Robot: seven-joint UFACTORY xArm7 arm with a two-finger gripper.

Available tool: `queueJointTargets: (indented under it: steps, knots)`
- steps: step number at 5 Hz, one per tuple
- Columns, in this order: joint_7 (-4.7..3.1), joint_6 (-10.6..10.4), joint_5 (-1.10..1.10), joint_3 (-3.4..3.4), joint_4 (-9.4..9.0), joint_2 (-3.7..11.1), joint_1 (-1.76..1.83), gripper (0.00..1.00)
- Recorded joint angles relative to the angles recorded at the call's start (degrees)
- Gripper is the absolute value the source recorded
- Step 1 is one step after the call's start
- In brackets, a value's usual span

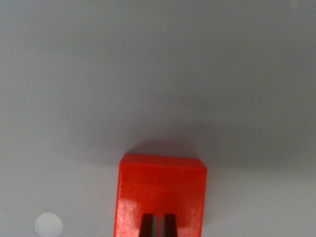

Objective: Reach red block

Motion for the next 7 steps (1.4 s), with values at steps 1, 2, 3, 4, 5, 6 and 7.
queueJointTargets:
  steps: [1,2,3,4,5,6,7]
  knots:
    - [0.10,-0.60,0.02,0.08,-0.56,0.05,0.08,0.00]
    - [0.10,-0.60,0.02,0.08,-0.56,0.05,0.08,0.00]
    - [0.14,-0.85,0.02,0.11,-0.78,0.07,0.11,0.00]
    - [0.14,-0.85,0.02,0.11,-0.78,0.07,0.11,0.00]
    - [0.14,-0.86,0.02,0.12,-0.80,0.07,0.12,0.00]
    - [0.14,-0.86,0.02,0.12,-0.80,0.07,0.12,0.00]
    - [0.14,-0.86,0.02,0.12,-0.80,0.07,0.12,0.00]
